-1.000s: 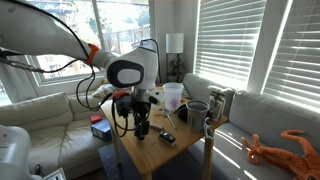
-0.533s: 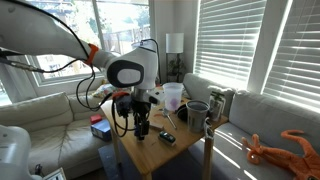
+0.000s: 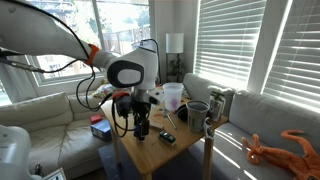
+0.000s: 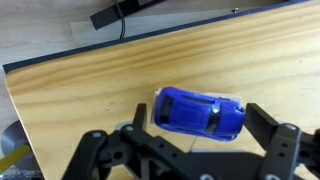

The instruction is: Pick up the wooden block with the toy blue car on it and put it on the left wooden block, pick up the wooden block with the toy black car on it and put it on the top right wooden block

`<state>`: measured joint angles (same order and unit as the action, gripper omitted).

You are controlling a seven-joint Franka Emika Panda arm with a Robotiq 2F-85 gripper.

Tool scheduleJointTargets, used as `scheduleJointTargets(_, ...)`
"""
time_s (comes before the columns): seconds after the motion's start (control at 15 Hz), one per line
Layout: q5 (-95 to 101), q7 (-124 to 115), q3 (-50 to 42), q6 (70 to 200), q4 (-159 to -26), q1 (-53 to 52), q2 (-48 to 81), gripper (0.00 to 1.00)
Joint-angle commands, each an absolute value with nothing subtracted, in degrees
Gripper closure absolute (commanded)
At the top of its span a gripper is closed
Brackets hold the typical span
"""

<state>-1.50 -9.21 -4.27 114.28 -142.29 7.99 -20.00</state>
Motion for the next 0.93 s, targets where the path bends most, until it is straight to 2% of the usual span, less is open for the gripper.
scheduleJointTargets(0.0, -1.70, -8.92, -4.37, 114.22, -141.95, 7.57, -19.45, 0.00)
scheduleJointTargets(0.87, -2.05, -5.09, -7.74, 113.75, -141.39, 8.98, -23.98, 0.00)
